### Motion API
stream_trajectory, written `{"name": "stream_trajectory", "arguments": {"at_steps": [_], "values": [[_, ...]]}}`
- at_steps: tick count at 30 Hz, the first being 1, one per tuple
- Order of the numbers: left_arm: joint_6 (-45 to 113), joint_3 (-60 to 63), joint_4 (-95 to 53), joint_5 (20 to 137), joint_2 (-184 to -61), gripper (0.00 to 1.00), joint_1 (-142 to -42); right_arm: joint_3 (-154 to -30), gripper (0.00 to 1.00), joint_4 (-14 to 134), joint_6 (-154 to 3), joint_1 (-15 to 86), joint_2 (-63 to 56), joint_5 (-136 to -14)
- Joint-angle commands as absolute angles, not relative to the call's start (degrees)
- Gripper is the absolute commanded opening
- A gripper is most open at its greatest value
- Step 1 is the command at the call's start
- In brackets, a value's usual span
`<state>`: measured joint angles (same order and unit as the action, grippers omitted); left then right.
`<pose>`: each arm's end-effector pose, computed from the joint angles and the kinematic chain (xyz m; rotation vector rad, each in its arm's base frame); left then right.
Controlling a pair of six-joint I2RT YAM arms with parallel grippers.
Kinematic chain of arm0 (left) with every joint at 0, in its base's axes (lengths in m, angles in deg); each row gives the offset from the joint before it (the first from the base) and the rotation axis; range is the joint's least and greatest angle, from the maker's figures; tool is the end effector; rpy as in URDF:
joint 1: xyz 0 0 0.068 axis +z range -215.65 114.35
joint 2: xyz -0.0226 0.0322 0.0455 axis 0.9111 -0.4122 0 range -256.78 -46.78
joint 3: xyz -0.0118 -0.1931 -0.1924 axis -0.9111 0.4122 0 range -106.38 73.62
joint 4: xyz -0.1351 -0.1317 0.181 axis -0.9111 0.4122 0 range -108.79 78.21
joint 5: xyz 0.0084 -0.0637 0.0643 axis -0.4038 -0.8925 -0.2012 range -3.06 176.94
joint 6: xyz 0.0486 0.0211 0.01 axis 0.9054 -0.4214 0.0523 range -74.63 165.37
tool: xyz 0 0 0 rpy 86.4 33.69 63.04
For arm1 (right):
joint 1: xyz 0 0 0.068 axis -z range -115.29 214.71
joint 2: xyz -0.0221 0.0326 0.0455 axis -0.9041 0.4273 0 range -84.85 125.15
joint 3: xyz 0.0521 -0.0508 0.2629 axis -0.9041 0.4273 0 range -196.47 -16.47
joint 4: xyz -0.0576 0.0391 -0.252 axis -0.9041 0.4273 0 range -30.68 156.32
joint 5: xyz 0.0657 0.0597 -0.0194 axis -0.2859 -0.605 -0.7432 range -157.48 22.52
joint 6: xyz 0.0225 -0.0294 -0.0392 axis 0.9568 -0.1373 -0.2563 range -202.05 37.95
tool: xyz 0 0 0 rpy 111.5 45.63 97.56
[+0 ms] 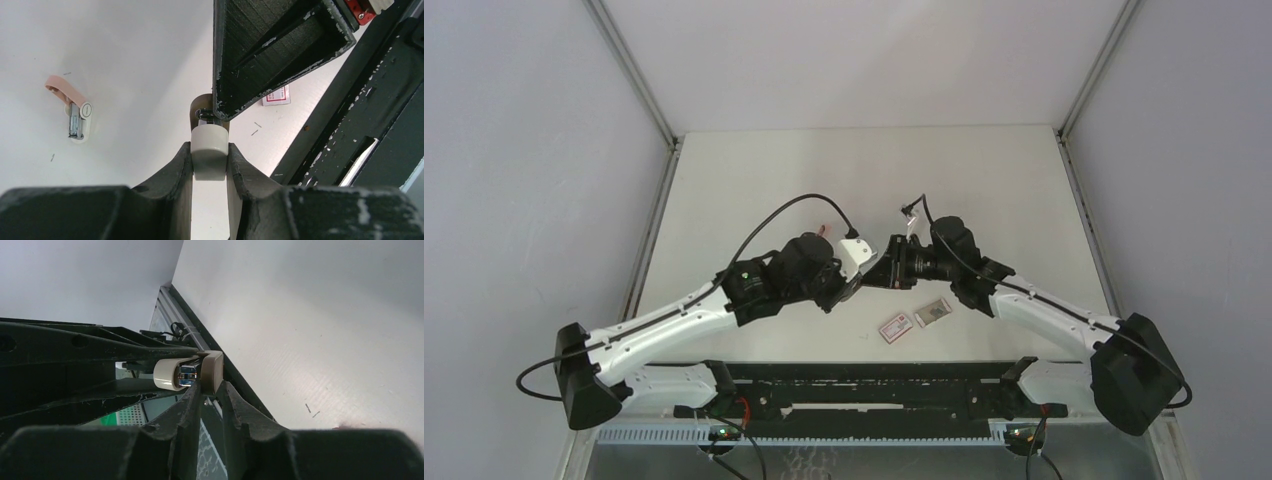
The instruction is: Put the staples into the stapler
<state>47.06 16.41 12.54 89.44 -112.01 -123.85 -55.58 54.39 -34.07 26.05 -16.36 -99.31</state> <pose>0.1304 -0.2076 0.3090 1.1280 2.0058 -0.4712 0.1922 0.1777 0.2480 -0.2273 2.2616 1.4514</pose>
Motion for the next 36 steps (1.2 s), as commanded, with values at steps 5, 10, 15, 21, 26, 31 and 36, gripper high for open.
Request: {"name": "stream_trajectory", "arguments": {"at_steps": [5, 10, 15, 21, 26, 31, 36], "values": [[48.3, 17.8, 8.3, 90.3, -108.0, 0.00, -125.2, -57.0, 0.00, 49.2, -33.3, 25.4, -13.1, -100.0], [48.4, 18.7, 7.1, 93.9, -105.7, 0.00, -125.2, -52.3, 0.00, 45.9, -31.0, 29.5, -16.1, -98.9], [47.9, 19.1, 5.3, 94.7, -102.6, 0.00, -125.2, -49.4, 0.00, 46.5, -31.4, 35.0, -19.9, -99.7], [46.5, 19.4, 3.4, 92.9, -100.4, 0.00, -125.2, -46.8, 0.00, 44.3, -29.6, 39.7, -23.4, -103.4], [45.5, 19.6, 3.3, 93.2, -100.3, 0.00, -125.2, -46.0, 0.00, 43.7, -28.6, 42.1, -26.5, -104.2], [43.9, 19.3, 2.5, 93.3, -99.7, 0.07, -125.2, -43.7, 0.00, 39.2, -24.9, 44.6, -29.2, -106.8], [41.1, 21.2, 1.3, 94.0, -98.3, 0.36, -125.2, -42.9, 0.00, 38.6, -23.8, 46.9, -32.1, -106.9]]}}
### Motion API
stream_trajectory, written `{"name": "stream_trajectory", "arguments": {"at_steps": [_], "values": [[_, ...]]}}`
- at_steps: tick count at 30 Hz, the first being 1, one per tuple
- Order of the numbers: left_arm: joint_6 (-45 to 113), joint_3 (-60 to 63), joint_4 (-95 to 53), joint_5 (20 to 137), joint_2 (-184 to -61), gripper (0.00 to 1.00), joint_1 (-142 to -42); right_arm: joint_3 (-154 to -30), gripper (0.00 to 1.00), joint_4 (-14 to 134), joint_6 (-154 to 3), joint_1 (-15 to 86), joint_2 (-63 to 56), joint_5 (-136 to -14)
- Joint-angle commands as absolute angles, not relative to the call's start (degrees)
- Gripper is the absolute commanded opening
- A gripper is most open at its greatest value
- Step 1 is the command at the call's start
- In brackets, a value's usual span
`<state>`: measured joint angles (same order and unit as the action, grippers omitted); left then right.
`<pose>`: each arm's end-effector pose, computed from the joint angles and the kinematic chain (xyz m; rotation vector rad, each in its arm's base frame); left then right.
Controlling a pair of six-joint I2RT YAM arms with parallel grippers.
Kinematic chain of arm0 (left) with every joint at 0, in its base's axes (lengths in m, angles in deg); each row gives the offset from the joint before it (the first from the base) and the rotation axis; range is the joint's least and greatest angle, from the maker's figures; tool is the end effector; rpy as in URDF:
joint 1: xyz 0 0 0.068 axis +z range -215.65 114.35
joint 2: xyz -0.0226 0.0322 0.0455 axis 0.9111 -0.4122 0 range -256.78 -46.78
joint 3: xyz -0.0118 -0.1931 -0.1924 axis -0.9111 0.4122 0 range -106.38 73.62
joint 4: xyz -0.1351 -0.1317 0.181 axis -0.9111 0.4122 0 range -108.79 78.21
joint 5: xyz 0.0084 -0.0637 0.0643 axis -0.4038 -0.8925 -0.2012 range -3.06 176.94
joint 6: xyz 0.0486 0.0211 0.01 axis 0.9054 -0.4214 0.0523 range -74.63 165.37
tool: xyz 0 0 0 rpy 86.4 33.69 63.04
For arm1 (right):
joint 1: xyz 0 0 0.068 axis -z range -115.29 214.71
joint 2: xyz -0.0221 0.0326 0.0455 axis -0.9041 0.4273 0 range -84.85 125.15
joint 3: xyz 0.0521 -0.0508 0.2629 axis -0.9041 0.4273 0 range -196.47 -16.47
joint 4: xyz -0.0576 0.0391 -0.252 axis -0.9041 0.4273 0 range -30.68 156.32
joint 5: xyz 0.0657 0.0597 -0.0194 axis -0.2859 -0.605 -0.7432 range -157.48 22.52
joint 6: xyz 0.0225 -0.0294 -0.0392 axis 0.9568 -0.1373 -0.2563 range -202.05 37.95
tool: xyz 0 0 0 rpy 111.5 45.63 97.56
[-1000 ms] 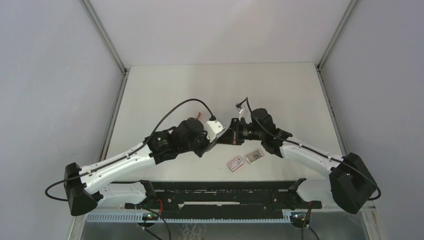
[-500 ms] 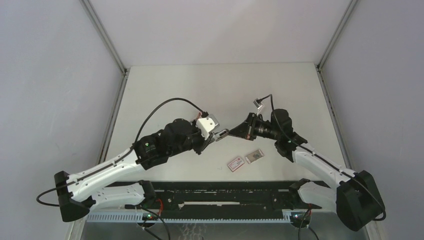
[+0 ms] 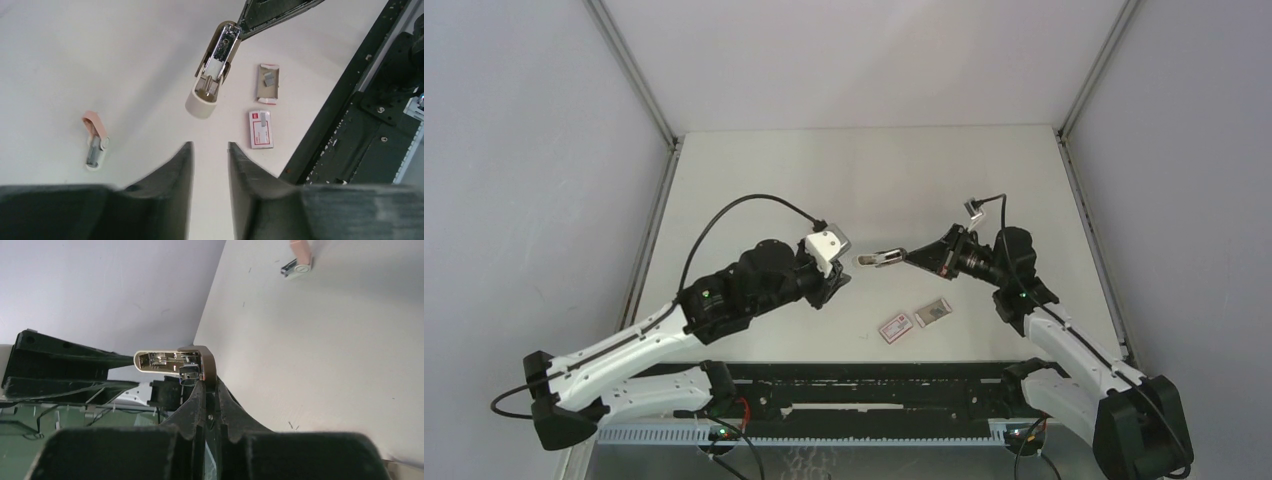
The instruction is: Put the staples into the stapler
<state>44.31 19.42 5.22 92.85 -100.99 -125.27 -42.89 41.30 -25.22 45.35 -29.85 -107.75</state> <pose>0.1096 -0.1799 0.3431 0.9352 1.8072 -0.5762 0.1923 0.0919 0.2467 0.0626 1.9942 1.5291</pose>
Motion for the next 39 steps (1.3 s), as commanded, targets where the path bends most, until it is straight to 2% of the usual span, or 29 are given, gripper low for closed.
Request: {"name": "stream_trajectory", "arguments": {"at_steps": [1, 5, 9, 12, 17, 21, 23, 28, 39], "values": [[40.5, 21.5, 1.2, 94.1, -98.2, 0.47, -125.2, -42.9, 0.00, 38.7, -24.0, 47.2, -32.4, -106.9], [39.0, 22.3, 0.8, 94.0, -97.0, 0.62, -125.2, -42.9, 0.00, 39.6, -25.1, 48.5, -32.5, -106.1], [36.3, 20.7, 1.4, 98.5, -94.8, 0.83, -123.1, -42.9, 0.00, 38.9, -26.9, 48.8, -30.8, -103.5], [31.8, 17.2, 5.8, 96.6, -94.0, 0.90, -114.1, -42.9, 0.00, 36.9, -27.9, 48.8, -28.2, -100.9], [25.8, 15.4, 10.0, 90.5, -92.1, 0.99, -92.3, -45.5, 0.00, 38.0, -33.1, 46.7, -22.6, -91.7], [21.9, 17.1, 8.4, 79.7, -90.8, 1.00, -77.3, -47.9, 0.00, 33.2, -32.8, 46.5, -14.1, -90.8], [22.6, 17.0, 8.9, 80.2, -90.9, 1.00, -73.5, -49.3, 0.00, 30.1, -32.2, 46.3, -9.5, -91.2], [25.3, 17.0, 10.4, 86.2, -90.5, 1.00, -71.0, -55.4, 0.00, 27.9, -32.1, 45.0, 1.0, -90.3], [25.9, 19.5, 10.2, 86.8, -88.5, 1.00, -68.5, -67.5, 0.00, 29.3, -31.8, 43.9, 17.5, -89.5]]}}
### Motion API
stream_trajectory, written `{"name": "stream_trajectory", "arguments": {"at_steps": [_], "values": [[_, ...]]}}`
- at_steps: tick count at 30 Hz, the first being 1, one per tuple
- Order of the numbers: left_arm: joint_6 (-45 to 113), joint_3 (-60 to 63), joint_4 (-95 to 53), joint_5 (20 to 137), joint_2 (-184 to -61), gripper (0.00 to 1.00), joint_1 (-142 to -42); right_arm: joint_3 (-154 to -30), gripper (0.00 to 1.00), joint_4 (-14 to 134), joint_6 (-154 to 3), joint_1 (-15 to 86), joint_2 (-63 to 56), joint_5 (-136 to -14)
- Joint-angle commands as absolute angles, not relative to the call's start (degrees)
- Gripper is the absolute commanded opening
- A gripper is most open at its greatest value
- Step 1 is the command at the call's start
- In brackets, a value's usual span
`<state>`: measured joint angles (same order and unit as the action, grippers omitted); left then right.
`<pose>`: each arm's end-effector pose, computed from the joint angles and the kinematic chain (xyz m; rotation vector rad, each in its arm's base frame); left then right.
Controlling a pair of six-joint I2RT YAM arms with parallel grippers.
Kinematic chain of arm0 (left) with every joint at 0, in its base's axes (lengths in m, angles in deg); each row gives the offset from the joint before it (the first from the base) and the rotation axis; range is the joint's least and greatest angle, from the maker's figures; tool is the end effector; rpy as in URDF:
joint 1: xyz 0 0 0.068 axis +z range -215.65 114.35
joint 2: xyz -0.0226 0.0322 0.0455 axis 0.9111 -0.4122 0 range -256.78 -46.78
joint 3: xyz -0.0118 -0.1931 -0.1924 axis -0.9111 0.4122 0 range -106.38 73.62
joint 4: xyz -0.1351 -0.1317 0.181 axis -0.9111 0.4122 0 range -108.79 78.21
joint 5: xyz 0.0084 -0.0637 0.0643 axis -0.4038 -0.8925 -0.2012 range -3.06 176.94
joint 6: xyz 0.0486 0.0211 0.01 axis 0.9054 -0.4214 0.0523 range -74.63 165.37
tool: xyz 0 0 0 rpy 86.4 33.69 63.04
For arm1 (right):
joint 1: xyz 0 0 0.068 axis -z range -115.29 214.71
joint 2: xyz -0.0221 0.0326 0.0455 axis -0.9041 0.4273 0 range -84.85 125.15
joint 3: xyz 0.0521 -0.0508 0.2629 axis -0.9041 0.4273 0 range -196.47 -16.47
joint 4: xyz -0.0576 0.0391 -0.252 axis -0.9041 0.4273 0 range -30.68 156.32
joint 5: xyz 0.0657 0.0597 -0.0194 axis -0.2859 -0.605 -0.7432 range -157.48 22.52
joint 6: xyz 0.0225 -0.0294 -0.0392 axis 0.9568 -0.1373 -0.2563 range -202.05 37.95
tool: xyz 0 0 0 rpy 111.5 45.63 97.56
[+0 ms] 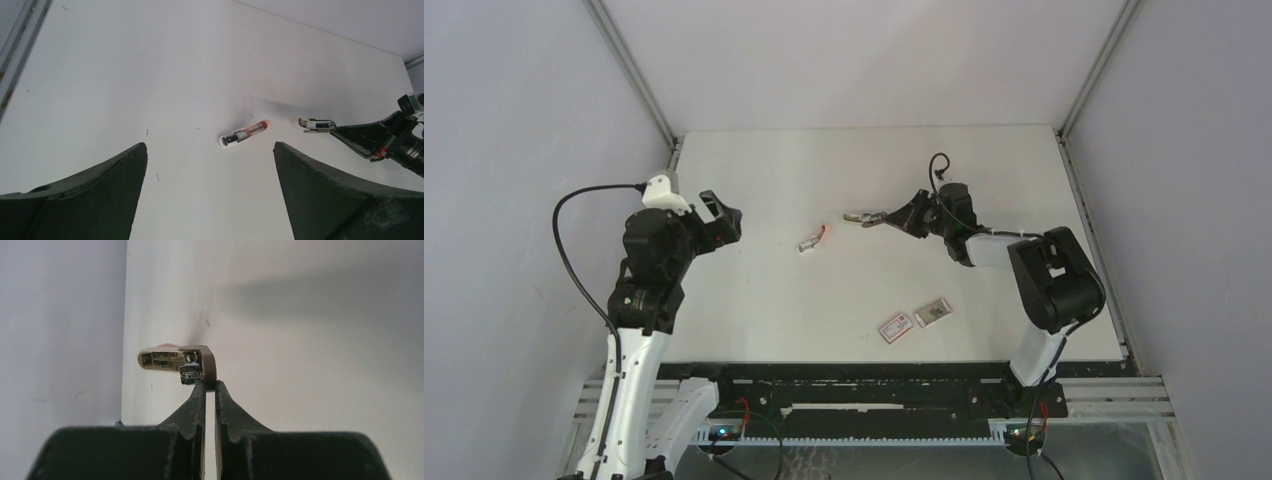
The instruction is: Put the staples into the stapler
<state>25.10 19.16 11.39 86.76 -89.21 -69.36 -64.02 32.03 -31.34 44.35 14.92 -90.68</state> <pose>0.1561 -0.0103 0.3672 -0.2712 1.8784 -0.2885 0.3318 0.1380 0.1718 0.2926 2.1585 1.1616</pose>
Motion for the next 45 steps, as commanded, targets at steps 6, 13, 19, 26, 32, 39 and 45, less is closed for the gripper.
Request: {"name": "stream_trajectory", "arguments": {"at_steps": [6, 13, 19, 26, 32, 39, 45], "values": [[25.7, 19.8, 10.2, 85.8, -88.4, 1.00, -67.2, -70.8, 0.00, 29.6, -30.9, 43.8, 23.0, -89.0], [25.6, 20.1, 10.3, 85.8, -88.4, 1.00, -67.0, -74.1, 0.00, 30.7, -31.1, 43.9, 27.3, -90.8], [25.4, 20.4, 10.1, 85.4, -88.8, 1.00, -66.6, -75.5, 0.00, 31.0, -30.4, 43.8, 30.2, -93.0], [24.9, 20.6, 9.7, 84.5, -89.2, 1.00, -66.3, -77.2, 0.00, 32.6, -30.6, 44.2, 32.7, -94.3], [24.8, 20.8, 9.6, 84.0, -89.5, 1.00, -66.2, -77.2, 0.29, 36.5, -32.1, 44.7, 32.1, -92.1], [24.5, 21.3, 9.6, 84.3, -89.3, 0.99, -65.8, -75.7, 0.42, 38.7, -34.0, 45.6, 28.1, -89.1], [24.6, 22.5, 9.1, 84.8, -88.5, 0.99, -65.7, -69.6, 0.45, 37.9, -36.2, 47.4, 20.1, -86.5]]}}
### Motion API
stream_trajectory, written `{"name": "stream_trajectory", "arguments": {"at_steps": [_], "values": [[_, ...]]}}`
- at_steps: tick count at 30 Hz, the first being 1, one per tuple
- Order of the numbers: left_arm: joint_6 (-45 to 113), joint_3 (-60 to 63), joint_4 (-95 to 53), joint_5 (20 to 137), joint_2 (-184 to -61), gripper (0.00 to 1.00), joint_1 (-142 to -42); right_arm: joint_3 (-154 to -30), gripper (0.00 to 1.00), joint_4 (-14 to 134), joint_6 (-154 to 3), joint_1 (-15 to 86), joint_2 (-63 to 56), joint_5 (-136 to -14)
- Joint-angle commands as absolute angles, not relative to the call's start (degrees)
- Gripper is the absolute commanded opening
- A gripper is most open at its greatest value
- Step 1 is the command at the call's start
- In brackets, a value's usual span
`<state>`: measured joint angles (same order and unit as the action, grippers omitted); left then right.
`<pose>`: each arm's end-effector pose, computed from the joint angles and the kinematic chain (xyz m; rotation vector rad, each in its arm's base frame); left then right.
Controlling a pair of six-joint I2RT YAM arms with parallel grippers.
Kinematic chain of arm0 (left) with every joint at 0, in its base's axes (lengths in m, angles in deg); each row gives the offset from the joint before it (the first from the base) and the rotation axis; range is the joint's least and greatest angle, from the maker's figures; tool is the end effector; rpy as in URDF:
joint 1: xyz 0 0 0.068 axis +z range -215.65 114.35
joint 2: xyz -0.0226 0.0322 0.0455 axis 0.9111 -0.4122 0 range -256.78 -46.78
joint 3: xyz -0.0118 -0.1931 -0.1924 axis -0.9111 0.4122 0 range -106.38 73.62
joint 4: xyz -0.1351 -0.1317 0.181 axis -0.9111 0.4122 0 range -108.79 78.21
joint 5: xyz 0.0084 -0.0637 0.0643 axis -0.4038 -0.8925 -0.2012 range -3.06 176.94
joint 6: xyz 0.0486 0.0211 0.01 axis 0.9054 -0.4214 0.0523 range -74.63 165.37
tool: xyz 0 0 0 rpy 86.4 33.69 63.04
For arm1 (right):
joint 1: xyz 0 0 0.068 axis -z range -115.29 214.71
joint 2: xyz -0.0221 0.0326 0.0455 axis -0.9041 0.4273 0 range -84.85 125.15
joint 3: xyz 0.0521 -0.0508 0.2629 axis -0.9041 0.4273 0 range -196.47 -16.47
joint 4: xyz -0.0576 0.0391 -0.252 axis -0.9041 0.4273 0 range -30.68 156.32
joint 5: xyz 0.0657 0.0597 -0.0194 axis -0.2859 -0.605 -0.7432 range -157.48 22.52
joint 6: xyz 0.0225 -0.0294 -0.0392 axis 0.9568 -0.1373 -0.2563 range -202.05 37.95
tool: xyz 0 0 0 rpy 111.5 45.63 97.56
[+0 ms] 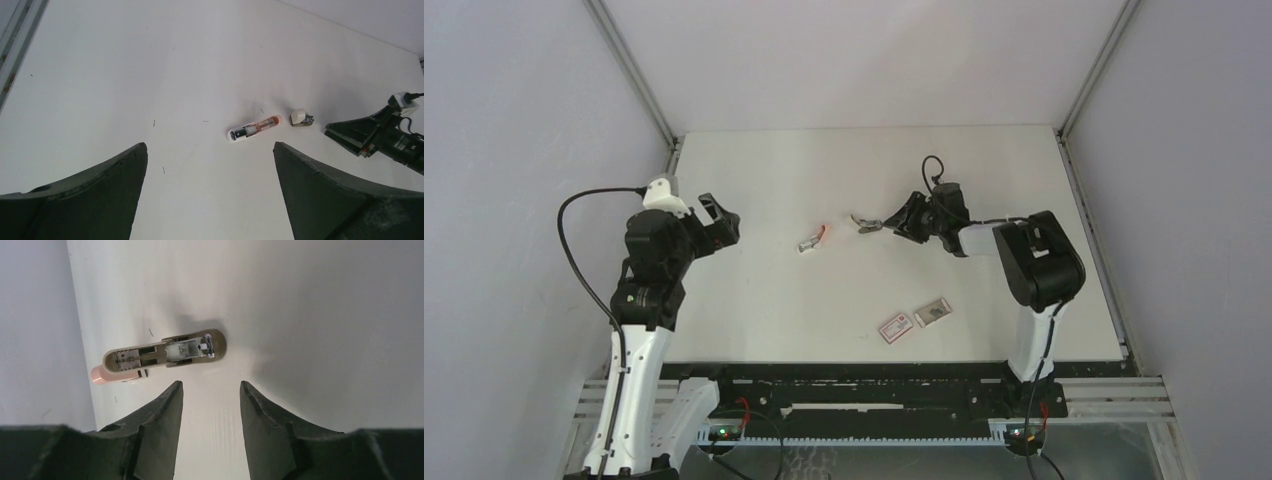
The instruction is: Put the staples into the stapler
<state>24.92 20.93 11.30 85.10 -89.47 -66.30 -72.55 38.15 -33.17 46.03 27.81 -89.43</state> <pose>0.1597 -0.0030 0.3565 -0.3107 1.9060 -0.2775 0.3690 0.1387 0.1236 0.3835 2.3192 1.0482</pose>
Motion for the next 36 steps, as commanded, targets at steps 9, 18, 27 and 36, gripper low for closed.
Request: {"name": "stream_trajectory", "arguments": {"at_steps": [9, 18, 27, 36], "values": [[26.7, 23.5, 10.6, 84.5, -88.6, 0.98, -65.7, -58.9, 0.51, 52.9, -51.0, 44.9, -6.9, -79.6], [30.2, 27.6, 14.2, 83.7, -83.8, 0.98, -65.8, -56.9, 0.48, 76.1, -61.7, 36.4, -17.5, -74.5], [30.6, 28.2, 14.9, 84.7, -81.4, 0.98, -65.7, -56.8, 0.47, 80.3, -60.5, 30.7, -11.2, -73.5], [30.6, 28.2, 15.3, 85.7, -81.5, 0.99, -65.7, -56.5, 0.42, 86.0, -58.5, 27.9, -10.5, -68.6]]}}
